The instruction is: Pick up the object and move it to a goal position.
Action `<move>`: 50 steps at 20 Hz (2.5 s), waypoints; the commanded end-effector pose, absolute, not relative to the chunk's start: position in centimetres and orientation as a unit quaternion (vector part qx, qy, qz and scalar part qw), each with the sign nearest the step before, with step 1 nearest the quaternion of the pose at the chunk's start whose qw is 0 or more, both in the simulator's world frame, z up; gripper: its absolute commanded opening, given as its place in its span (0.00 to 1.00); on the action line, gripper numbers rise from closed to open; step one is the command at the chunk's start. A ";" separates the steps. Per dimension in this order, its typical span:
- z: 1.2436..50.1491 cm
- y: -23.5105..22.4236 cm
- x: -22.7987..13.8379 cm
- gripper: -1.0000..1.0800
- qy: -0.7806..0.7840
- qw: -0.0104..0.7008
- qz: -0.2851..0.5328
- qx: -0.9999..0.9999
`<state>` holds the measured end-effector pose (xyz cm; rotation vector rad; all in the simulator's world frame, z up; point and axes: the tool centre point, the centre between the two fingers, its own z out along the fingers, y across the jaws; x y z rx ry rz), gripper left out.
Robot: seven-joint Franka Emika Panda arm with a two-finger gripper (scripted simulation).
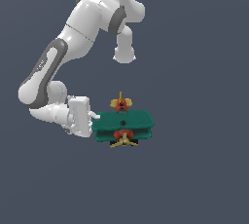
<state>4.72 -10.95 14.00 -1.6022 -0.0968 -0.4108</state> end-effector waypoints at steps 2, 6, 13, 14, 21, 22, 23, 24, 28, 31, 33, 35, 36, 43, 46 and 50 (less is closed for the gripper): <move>15.4 -11.1 4.9 0.00 -0.044 0.676 -0.184 -0.713; 18.5 -11.3 5.1 0.00 -0.044 0.676 -0.183 -0.713; 26.8 -12.0 5.7 0.00 -0.045 0.675 -0.182 -0.713; 28.0 -12.0 5.8 0.00 -0.045 0.675 -0.182 -0.713; 36.4 -12.9 6.6 0.00 -0.046 0.676 -0.182 -0.712; 37.5 -13.0 6.7 0.00 -0.046 0.676 -0.182 -0.712; 38.7 -13.2 6.9 0.00 -0.046 0.676 -0.183 -0.712; 39.8 -13.3 7.0 0.00 -0.046 0.676 -0.183 -0.712; 43.0 -13.7 7.4 0.00 -0.045 0.676 -0.184 -0.712; 44.5 -14.0 7.6 0.00 -0.045 0.676 -0.184 -0.712; 45.1 -14.1 7.8 0.00 -0.045 0.676 -0.184 -0.712; 45.5 -14.2 7.8 0.00 -0.044 0.676 -0.184 -0.712; 45.6 -14.2 7.9 0.00 -0.044 0.676 -0.184 -0.712; 45.5 -14.2 7.9 0.00 -0.043 0.676 -0.183 -0.713; 46.8 -13.8 8.0 0.00 -0.043 0.676 -0.183 -0.713; 47.9 -13.4 8.0 0.00 -0.044 0.676 -0.183 -0.713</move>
